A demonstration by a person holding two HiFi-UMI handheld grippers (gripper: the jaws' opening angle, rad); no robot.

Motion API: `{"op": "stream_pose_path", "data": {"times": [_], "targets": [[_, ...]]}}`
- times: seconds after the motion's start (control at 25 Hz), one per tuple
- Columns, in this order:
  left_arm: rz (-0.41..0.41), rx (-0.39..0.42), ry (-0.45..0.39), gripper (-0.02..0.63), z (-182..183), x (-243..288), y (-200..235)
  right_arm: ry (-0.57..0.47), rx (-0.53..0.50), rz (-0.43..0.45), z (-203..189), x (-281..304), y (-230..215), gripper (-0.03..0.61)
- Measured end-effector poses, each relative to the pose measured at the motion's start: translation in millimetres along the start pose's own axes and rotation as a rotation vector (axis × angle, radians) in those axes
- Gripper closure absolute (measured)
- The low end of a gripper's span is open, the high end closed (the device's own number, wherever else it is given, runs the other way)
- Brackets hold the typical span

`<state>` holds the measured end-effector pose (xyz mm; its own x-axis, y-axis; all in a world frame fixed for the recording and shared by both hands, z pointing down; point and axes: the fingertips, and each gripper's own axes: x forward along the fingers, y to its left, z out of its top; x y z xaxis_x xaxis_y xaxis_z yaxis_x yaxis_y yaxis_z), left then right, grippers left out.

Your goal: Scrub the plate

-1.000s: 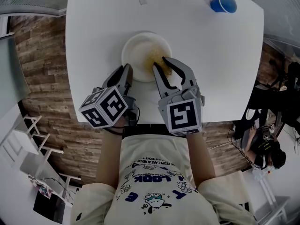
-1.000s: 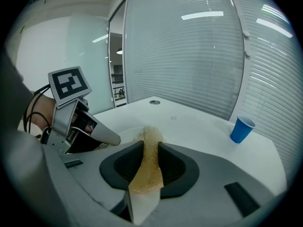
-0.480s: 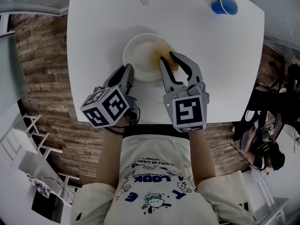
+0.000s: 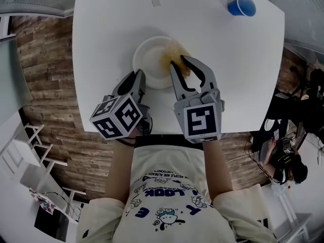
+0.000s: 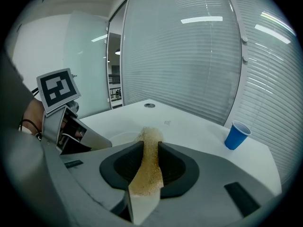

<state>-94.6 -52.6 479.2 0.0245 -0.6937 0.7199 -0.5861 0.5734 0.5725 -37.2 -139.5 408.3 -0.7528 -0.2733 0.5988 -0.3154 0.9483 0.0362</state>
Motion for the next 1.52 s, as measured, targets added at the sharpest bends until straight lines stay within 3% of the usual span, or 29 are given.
{"op": "stream_pose_path", "data": {"times": [0.52, 0.96, 1.28, 1.52], "targets": [[-0.011, 0.029, -0.062, 0.463, 7, -9, -8, -0.002, -0.005, 0.025, -1, 1, 6, 0.480], [-0.001, 0.046, -0.137, 0.463, 30, -26, -8, -0.023, -0.004, -0.007, 6, -9, 0, 0.480], [-0.053, 0.152, -0.169, 0.463, 43, -33, -47, -0.066, 0.028, -0.089, 13, -29, -28, 0.480], [-0.089, 0.281, -0.189, 0.493, 48, -36, -81, -0.087, 0.087, -0.188, 9, -53, -57, 0.480]]}}
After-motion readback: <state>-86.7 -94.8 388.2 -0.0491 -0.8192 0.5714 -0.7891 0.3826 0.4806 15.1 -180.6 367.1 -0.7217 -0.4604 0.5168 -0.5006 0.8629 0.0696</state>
